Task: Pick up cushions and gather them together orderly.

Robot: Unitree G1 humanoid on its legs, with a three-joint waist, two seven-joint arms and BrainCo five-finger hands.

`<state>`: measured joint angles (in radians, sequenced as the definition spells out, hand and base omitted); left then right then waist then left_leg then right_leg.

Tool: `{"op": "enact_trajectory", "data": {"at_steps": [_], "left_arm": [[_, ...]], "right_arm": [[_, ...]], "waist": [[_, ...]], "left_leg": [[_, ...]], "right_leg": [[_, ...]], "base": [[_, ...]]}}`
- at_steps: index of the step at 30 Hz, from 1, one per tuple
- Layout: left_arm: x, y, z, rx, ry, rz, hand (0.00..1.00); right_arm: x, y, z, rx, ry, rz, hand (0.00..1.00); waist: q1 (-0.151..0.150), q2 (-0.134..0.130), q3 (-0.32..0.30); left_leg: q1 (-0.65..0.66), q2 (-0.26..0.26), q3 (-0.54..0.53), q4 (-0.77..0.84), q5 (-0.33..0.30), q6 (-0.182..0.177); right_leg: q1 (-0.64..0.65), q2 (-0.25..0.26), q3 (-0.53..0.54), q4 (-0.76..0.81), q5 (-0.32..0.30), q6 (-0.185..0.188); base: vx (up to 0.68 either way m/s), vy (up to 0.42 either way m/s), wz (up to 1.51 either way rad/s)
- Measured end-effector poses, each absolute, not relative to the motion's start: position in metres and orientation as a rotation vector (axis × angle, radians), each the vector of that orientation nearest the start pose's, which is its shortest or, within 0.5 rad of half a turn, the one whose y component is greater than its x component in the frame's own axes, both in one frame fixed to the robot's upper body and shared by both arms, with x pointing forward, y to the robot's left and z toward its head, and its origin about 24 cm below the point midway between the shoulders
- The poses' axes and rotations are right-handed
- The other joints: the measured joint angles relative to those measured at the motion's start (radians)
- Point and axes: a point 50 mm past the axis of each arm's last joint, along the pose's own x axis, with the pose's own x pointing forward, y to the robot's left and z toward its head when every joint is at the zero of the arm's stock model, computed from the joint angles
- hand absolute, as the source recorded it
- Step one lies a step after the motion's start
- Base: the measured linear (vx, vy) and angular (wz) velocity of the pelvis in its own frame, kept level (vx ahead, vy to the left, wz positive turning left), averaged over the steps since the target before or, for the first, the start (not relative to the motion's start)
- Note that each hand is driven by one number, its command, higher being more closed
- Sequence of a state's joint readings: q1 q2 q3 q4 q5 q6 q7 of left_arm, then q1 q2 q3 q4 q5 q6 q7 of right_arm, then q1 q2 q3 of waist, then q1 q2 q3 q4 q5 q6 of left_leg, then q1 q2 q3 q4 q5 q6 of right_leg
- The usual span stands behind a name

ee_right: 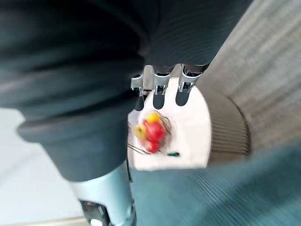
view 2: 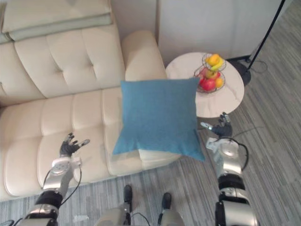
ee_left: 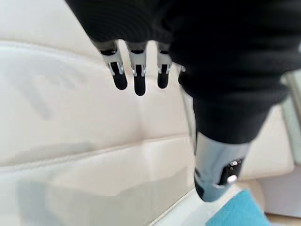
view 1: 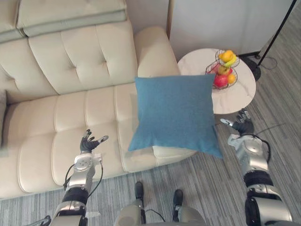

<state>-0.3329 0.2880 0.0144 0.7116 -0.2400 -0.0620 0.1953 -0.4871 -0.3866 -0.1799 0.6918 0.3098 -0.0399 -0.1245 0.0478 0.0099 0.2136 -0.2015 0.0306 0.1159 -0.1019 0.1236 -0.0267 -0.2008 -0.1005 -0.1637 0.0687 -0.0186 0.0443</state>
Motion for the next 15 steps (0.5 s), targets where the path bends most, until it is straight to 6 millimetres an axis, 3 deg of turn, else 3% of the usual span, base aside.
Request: {"op": "enact_trajectory", "data": {"at_steps": [7, 15], "left_arm": [[0.338, 0.207, 0.024, 0.128, 0.225, 0.218, 0.00], [0.370, 0.178, 0.065, 0.187, 0.126, 0.143, 0.00]], "right_arm": [[0.357, -0.261, 0.095, 0.048, 0.006, -0.348, 0.00], [0.367, -0.239, 0.109, 0.076, -0.051, -0.327, 0.00]], "waist": [[0.007, 0.000, 0.077], [-0.003, -0.003, 0.118]], "left_leg": [[-0.090, 0.009, -0.017, 0.000, 0.051, -0.002], [-0.169, 0.018, -0.013, -0.001, 0.076, -0.022]], "right_leg": [[-0.131, -0.006, 0.000, 0.097, -0.002, -0.001], [-0.259, -0.011, 0.014, 0.196, -0.016, -0.008]], "base": [[-0.09, 0.000, 0.05], [-0.07, -0.030, -0.03]]}}
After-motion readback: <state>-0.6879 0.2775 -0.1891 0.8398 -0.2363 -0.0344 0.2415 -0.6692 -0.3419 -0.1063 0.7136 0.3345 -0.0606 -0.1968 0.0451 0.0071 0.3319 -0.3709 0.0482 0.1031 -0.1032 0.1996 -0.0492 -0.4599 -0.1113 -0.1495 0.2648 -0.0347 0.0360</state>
